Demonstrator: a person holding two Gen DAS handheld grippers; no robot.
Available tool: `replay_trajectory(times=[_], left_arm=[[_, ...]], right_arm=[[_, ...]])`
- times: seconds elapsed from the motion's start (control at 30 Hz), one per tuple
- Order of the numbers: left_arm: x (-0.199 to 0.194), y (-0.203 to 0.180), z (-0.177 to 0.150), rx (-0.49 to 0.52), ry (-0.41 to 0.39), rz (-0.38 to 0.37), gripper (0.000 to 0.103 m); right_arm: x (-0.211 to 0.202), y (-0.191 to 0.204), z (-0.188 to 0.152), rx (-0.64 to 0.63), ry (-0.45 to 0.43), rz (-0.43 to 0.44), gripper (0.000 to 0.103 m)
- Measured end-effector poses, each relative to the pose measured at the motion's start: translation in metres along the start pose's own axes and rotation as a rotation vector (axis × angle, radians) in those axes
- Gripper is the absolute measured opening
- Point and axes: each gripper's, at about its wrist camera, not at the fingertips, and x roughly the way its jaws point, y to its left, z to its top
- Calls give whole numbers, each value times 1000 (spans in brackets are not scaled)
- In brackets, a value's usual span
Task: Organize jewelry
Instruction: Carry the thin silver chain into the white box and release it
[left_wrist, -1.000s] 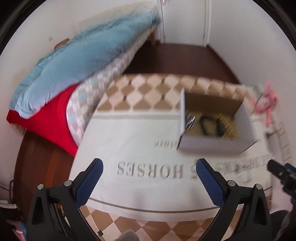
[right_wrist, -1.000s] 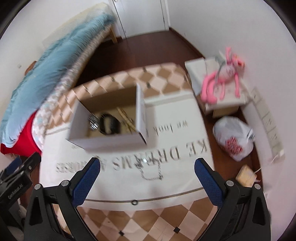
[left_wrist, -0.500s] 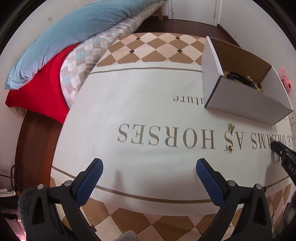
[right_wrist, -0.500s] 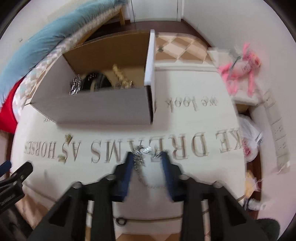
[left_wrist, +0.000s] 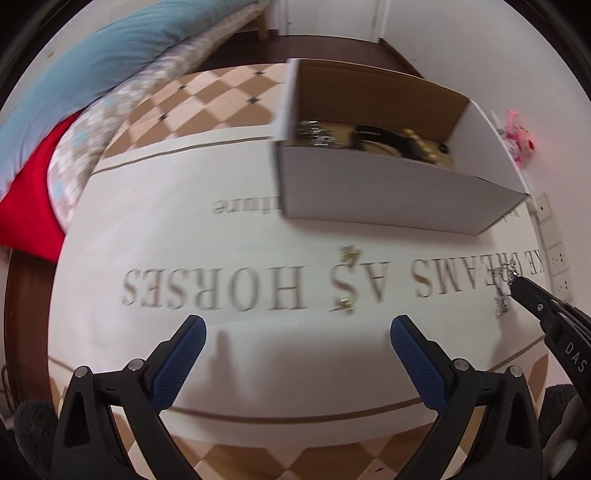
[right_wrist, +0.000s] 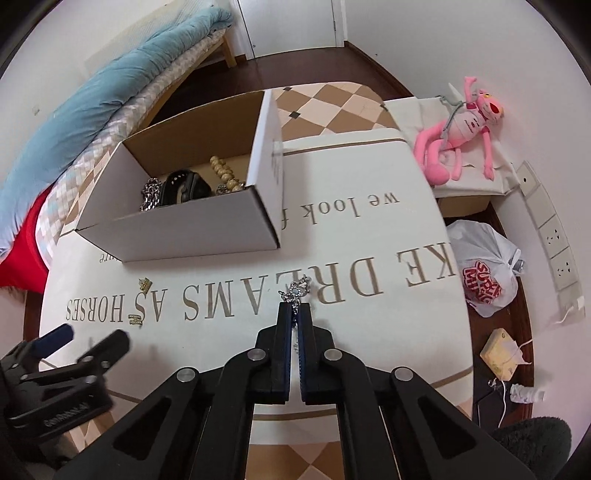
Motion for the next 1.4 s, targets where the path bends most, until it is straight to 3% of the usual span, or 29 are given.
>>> replay_trajectory(times=[0.07,0.13,0.27,0.3,0.47,0.6,0.8,1.07,1.27,1.4], left_arm=[[2,-8,1,24,-3,-5,98],[4,-13,2,41,1,0,79],[10,-17,3,54,14,-7,56],[10,-18,3,57,15,-9,47],[12,-19,6,76,10,-17,31],[11,-22,7,93,4,-30,9],[-6,-13,1,57,0,-81,3],[-71,21,3,-35,-52,-196,3],[-120,36,44,-52,-144,-242,3],[-127,38,84,-29,-182,-237,3]], right_arm=[[-2,-2,0,11,2,3,3],[-2,-4,1,18,2,3,3],[-3,-6,1,29,6,10,3],[-2,-6,1,32,7,10,3],[-2,-9,3,42,3,11,3],[-3,-11,4,50,3,13,3],[-13,-9,6,57,-9,45,3],[-68,2,26,69,-85,191,3],[-123,22,67,43,-171,333,3],[-132,35,103,3,-182,365,3]])
